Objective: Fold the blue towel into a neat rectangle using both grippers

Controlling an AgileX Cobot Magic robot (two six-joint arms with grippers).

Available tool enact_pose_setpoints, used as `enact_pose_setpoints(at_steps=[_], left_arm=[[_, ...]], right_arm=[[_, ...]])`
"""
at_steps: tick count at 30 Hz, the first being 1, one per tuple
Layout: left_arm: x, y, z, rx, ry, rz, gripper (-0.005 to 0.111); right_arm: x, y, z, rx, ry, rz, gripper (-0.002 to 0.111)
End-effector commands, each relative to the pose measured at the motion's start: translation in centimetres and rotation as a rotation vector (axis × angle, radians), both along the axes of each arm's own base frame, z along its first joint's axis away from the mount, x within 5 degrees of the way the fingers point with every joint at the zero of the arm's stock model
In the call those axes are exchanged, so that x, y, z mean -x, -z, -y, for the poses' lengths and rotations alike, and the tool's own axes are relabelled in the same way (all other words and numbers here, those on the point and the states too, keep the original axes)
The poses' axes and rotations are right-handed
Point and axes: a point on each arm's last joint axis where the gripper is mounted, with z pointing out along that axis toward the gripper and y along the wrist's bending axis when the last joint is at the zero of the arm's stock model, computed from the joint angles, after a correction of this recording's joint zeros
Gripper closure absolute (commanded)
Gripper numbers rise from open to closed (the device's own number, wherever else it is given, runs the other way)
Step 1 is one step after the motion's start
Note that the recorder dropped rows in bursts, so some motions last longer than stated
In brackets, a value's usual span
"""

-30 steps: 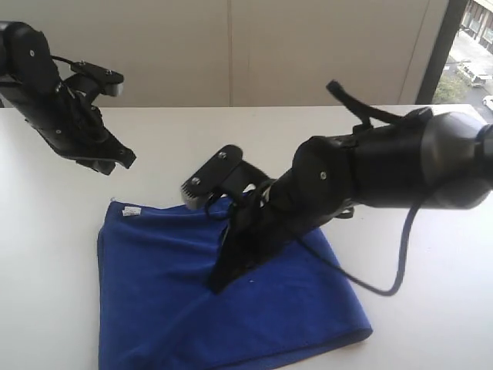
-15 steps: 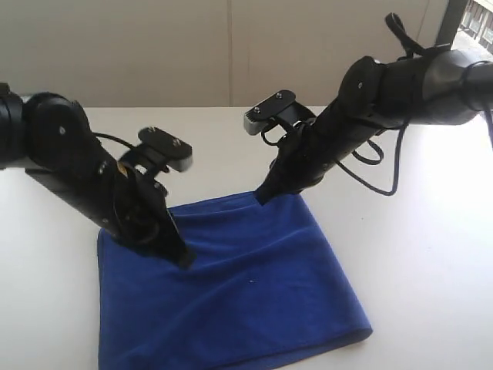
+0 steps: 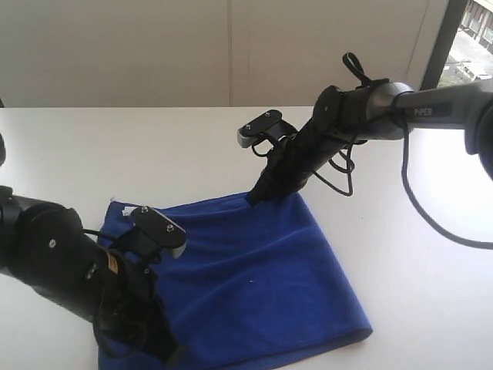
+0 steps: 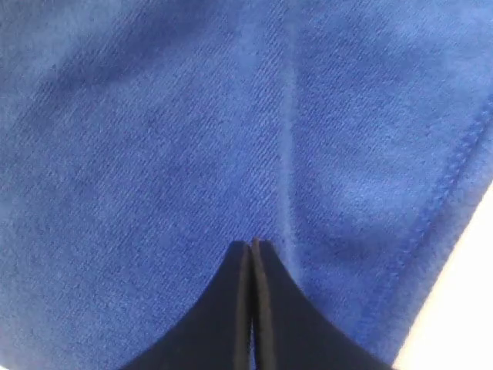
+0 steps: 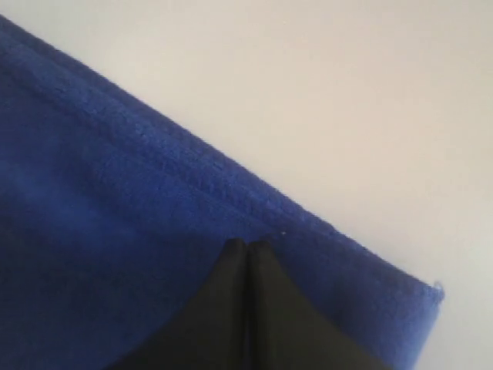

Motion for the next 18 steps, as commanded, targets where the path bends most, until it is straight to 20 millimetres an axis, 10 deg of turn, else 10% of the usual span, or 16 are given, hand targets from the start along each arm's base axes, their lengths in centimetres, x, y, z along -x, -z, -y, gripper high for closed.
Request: enact_pose_setpoints(at_steps=[1, 18], left_arm=[[1.1, 0.9, -0.7, -0.007, -0.036, -0.027, 0.107], [2.0, 1.1, -1.7, 0.033, -0.100, -0.014, 0.107]], right_arm=[[-0.7, 0.6, 0.5, 0.023, -0.005, 0.019, 0.108], [-1.1, 0.0, 1.1, 0.067, 0.061, 0.057, 0.108]])
